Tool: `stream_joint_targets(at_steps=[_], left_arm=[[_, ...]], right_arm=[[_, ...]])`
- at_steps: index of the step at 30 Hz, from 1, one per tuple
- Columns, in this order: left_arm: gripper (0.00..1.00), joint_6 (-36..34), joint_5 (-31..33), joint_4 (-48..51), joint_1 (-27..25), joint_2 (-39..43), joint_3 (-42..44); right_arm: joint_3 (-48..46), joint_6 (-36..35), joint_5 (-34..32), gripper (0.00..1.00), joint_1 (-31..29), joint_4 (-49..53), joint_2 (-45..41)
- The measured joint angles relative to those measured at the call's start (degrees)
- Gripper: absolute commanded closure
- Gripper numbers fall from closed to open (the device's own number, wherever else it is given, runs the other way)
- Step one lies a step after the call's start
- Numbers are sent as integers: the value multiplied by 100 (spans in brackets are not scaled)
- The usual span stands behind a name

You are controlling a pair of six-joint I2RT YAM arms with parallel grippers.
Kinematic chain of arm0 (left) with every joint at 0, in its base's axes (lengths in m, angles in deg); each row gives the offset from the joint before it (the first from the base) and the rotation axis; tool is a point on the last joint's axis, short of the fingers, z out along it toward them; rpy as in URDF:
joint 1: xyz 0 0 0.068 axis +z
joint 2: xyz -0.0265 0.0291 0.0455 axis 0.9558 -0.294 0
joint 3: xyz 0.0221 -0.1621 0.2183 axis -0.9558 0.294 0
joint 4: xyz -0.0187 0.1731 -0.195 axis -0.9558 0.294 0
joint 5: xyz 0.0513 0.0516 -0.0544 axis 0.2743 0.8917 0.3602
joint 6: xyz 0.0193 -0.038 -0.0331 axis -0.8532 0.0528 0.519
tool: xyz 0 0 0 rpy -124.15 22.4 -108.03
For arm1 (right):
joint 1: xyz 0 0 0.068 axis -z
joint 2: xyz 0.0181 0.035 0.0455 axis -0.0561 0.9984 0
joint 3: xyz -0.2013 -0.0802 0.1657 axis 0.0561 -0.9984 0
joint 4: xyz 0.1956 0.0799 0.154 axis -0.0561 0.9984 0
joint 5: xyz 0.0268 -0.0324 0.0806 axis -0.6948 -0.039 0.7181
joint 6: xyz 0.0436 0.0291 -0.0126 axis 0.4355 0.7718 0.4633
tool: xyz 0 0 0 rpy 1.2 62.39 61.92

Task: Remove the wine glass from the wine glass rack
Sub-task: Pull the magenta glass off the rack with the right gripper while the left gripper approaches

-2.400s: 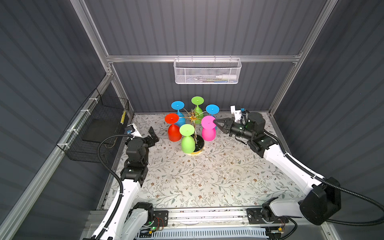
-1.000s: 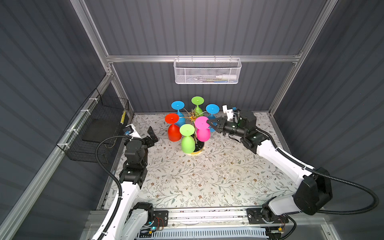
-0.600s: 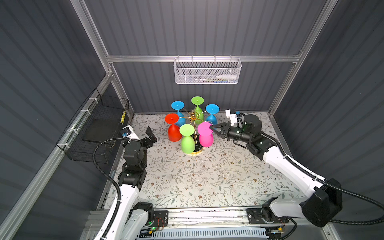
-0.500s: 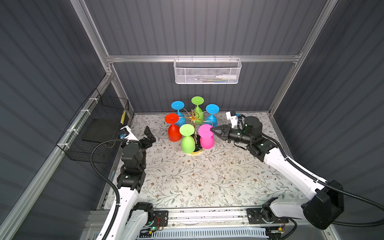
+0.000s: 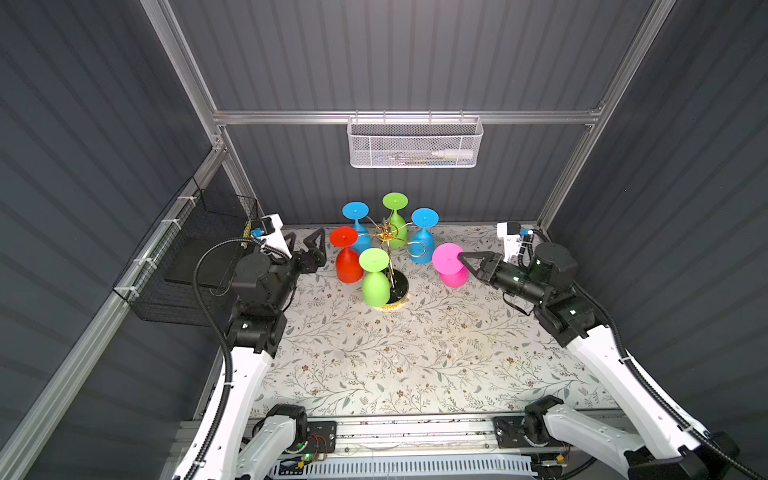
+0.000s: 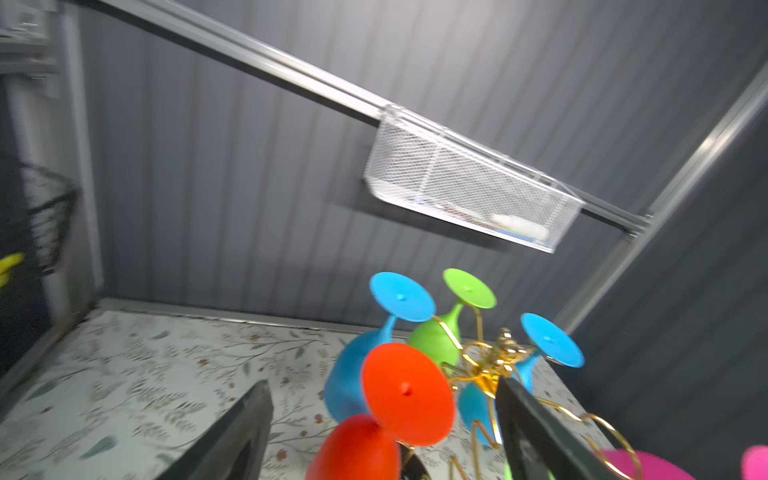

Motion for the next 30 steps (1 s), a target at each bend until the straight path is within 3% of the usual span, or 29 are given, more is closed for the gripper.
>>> stream_joint_targets(at_steps=[6, 10, 16, 22, 30], left_arm=[[25, 540, -2603, -404, -52, -1281, -833], [25, 800, -3626, -586, -442, -1974, -984], [24, 553, -4197, -184, -1366, -2376, -1510], [24, 881, -4542, -820, -1484, -2455, -1521], [25, 1010, -4839, -1084, -2022, -2763, -1672]], right_arm=[[470, -592, -173, 100, -125, 149, 116], [841, -881, -162, 100, -232, 129, 302], [1082, -1134, -98, 100, -382, 133, 466], [1150, -1235, 4, 100, -531, 122, 553], [1239, -1298, 125, 100, -695, 52, 649]])
